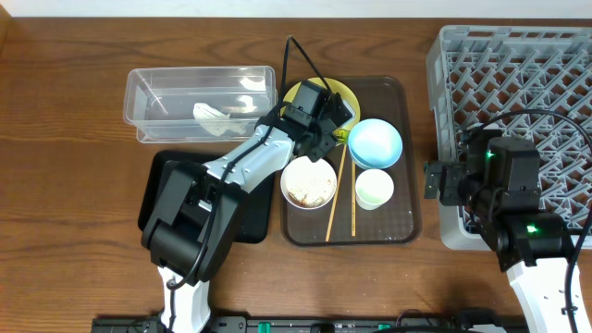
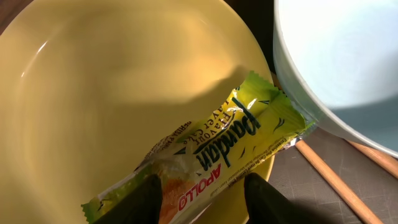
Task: Sort waste into correct bins and load items into the dishwasher rack
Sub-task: 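Return the left gripper to the yellow plate and grasp the snack wrapper, then drop the snack wrapper into the clear container with the left gripper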
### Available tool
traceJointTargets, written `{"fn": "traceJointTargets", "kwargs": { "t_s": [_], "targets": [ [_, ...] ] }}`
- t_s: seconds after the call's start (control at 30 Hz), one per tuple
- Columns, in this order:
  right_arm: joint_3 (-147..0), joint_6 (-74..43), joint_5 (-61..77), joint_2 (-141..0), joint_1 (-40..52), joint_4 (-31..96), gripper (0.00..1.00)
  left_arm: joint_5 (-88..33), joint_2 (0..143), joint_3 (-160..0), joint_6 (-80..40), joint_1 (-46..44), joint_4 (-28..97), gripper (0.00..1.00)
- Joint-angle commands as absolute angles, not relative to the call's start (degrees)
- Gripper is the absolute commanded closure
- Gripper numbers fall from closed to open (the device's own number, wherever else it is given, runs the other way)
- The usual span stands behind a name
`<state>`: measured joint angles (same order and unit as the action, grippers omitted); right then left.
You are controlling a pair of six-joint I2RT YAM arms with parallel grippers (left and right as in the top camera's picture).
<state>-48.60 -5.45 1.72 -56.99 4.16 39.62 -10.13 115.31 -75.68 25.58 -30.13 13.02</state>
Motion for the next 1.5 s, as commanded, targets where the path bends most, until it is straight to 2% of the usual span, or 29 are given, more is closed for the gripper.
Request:
{"fn": "traceJointTargets", "kwargs": {
  "t_s": [0.0,0.47,0.77,0.93,1.23,1.47],
  "targets": [
    [-49.67,-5.76,1.98,-56.9,4.58,39.68,0.01,-9.85,115.85,-75.4,25.87,-30.35,13.13,0.57],
    [-49.67,-5.76,1.98,-56.9,4.58,39.66,0.01,-9.82,117.27,-75.0,25.89,-30.35,13.1,0.57],
    [-49.67,-5.76,1.98,-56.9,4.58,39.64,0.01,-9.82,117.12,-75.02,25.87,-30.35,11.42,0.86],
    [-49.67,-5.74,1.98,-56.9,4.58,39.62,0.01,-9.8,115.48,-75.02,24.23,-30.3,11.46,0.94],
    [-49.67,-5.76,1.98,-56.9,4.58,39.64,0.01,-9.61,105.1,-75.02,9.58,-27.9,12.88,0.94],
    [-49.67,-5.76,1.98,-56.9,4.58,39.64,0.01,-3.05,98.32,-75.02,-1.61,-20.38,15.11,0.94]
  ]
}}
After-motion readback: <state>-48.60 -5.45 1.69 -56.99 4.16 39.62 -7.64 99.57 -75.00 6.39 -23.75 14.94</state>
